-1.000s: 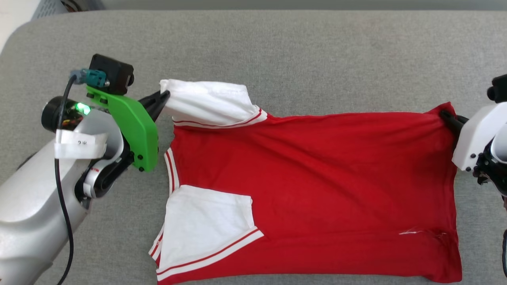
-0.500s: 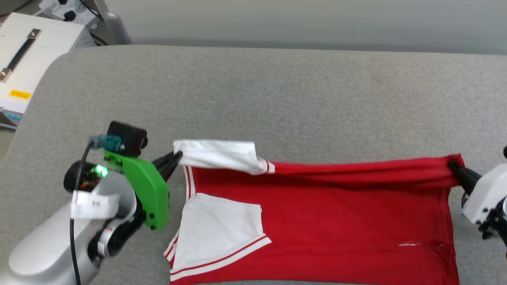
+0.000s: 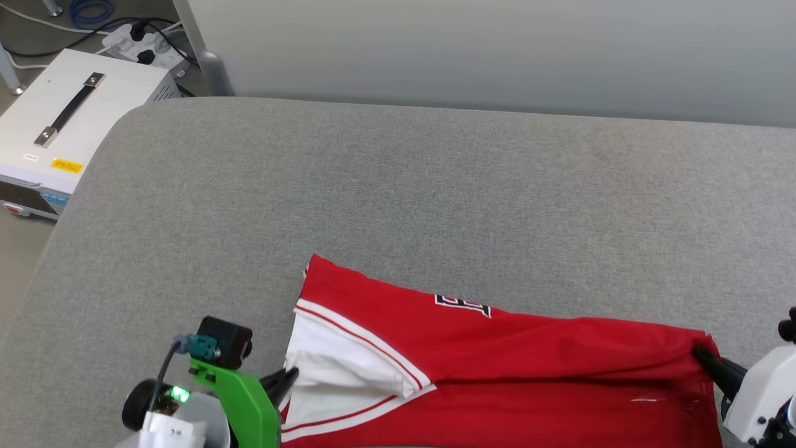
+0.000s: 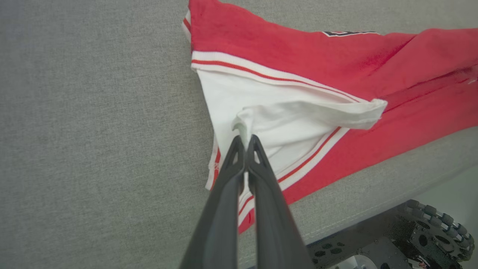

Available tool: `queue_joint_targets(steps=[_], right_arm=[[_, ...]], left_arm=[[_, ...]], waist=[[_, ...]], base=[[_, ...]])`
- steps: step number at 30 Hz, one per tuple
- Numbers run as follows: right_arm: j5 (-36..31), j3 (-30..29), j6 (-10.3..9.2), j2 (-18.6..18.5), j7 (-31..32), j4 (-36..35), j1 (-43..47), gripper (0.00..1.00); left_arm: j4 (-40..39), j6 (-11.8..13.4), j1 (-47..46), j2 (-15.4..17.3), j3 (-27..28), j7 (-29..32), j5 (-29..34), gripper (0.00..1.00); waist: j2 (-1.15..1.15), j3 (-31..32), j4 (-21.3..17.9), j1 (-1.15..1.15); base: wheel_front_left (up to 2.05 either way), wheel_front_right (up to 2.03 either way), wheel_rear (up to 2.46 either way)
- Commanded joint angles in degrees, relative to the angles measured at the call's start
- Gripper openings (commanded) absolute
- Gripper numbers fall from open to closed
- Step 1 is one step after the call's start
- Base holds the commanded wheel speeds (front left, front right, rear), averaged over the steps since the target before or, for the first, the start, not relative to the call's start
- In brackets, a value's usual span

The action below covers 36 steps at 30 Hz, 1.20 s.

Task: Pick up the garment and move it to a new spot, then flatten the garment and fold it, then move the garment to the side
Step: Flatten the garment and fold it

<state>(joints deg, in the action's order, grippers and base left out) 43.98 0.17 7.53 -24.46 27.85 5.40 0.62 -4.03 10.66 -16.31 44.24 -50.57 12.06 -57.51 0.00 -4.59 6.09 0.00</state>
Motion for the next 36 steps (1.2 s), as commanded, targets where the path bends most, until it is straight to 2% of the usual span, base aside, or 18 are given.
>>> queue_joint_targets(steps=[1, 5, 6, 11, 12, 13, 14, 15, 20, 26, 32, 36], right_arm=[[0.2, 0.0, -0.04, -0.3, 0.4, -0.4, 1.2, 0.00], [-0.2, 0.7, -0.04, -1.2, 0.9, -0.6, 2.8, 0.00], [-0.4, 1.5, -0.04, -2.1, 0.8, -0.5, 3.5, 0.00], [-1.3, 3.7, -0.04, -3.9, 0.2, -0.6, 4.3, 0.00], [-1.4, 4.1, -0.04, -4.2, 0.0, -0.5, 4.3, 0.00], [-1.5, 4.6, -0.04, -4.5, -0.2, -0.4, 4.4, 0.23], [-1.6, 4.9, -0.04, -4.6, -0.3, -0.2, 4.5, 0.98], [-1.6, 5.1, -0.04, -4.7, -0.4, 0.1, 4.5, 1.00], [-2.1, 6.3, -0.04, -5.7, -0.3, 0.6, 5.1, 1.00], [-2.3, 4.7, -0.04, -5.3, 2.1, -1.2, 5.6, 1.00], [-3.8, -0.4, -0.04, -1.9, 6.8, -5.8, 5.7, 1.00], [-6.8, -4.2, -0.04, 2.1, 9.9, -7.5, 5.4, 1.00]], left_arm=[[0.5, 0.2, 1.1, 0.0, -0.4, -0.4, -0.6, 0.00], [2.4, -0.5, 2.1, -1.2, -1.8, -0.5, -0.4, 0.00], [4.0, -1.4, 2.1, -2.2, -2.4, -0.7, -0.5, 0.00], [6.9, -2.5, 1.9, -2.9, -3.6, -0.8, 0.5, 0.00], [7.4, -2.6, 1.9, -3.1, -3.8, -0.7, 0.5, 0.05], [7.9, -2.7, 1.9, -3.2, -4.0, -0.5, 0.5, 0.35], [8.3, -2.7, 2.0, -3.2, -4.1, -0.3, 0.5, 0.95], [8.8, -2.6, 2.0, -3.2, -4.2, -0.1, 0.5, 1.00], [9.6, -2.2, 2.2, -3.3, -3.7, -1.5, 0.5, 1.00], [8.2, -0.5, 2.9, -3.5, 0.2, -7.0, -0.9, 1.00], [5.7, 3.1, 3.2, -3.9, 5.0, -14.9, -0.3, 1.00], [4.8, 4.9, 3.1, -5.1, 8.0, -21.7, 1.2, 1.00]], waist=[[0.00, 0.2, 0.1, 0.00], [0.00, 0.0, 0.1, 0.00], [0.00, -0.3, 0.1, 0.00], [0.00, -0.7, -0.2, 0.00], [0.00, -0.7, -0.2, 0.00], [0.00, -0.7, -0.3, 0.00], [0.00, -0.7, -0.4, 0.00], [0.00, -0.7, -0.4, 0.00], [0.00, 0.3, -0.9, 0.00], [0.00, 1.8, -1.4, 0.00], [0.00, 1.9, -1.5, 0.00], [0.00, 1.0, -1.1, 0.00]], base=[[0.00, 0.00, 0.00], [0.00, 0.00, 0.00], [0.00, 0.00, 0.00], [0.00, 0.00, 0.00], [0.00, 0.00, 0.00], [0.00, 0.00, 0.00], [0.00, 0.00, 0.00], [0.00, 0.00, 0.00], [0.00, 0.00, 0.00], [0.00, 0.00, 0.00], [0.00, 0.00, 0.00], [0.00, 0.00, 0.00]])
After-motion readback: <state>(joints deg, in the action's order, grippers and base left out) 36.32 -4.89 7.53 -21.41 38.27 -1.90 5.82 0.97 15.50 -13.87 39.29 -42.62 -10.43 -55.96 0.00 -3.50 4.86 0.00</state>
